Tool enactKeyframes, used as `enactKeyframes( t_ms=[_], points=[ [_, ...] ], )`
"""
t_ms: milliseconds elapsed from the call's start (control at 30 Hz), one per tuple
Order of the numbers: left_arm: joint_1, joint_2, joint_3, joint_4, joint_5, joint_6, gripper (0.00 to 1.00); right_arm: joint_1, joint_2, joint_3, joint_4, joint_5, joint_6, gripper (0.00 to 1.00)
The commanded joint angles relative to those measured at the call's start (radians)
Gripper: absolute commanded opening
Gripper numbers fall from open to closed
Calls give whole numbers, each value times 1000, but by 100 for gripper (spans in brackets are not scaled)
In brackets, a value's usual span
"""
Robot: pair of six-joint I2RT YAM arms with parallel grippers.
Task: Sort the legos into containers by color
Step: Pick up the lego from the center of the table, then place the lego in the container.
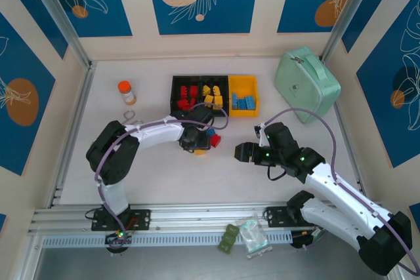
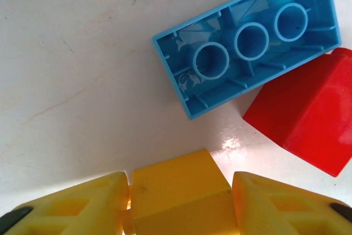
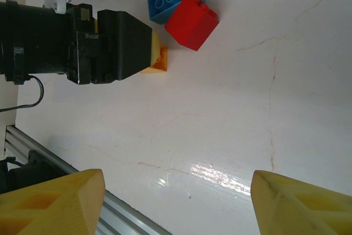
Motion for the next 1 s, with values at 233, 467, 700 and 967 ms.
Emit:
enactKeyframes(
  t_ms=[233,467,700,967],
  points=[
    [-10,-55,-12,-59,-48,13,39,6,16,-16,30,10,16,70],
    [-6,-89,51,-108,-82,57,39,5,12,0,26,17,9,70],
    [23,-41,211,-142,-85,119,38,-5,21,29,19,28,-9,70],
    [74,108,482,-181,-87,193,38,-34,49,58,29,23,-18,70]
  ],
)
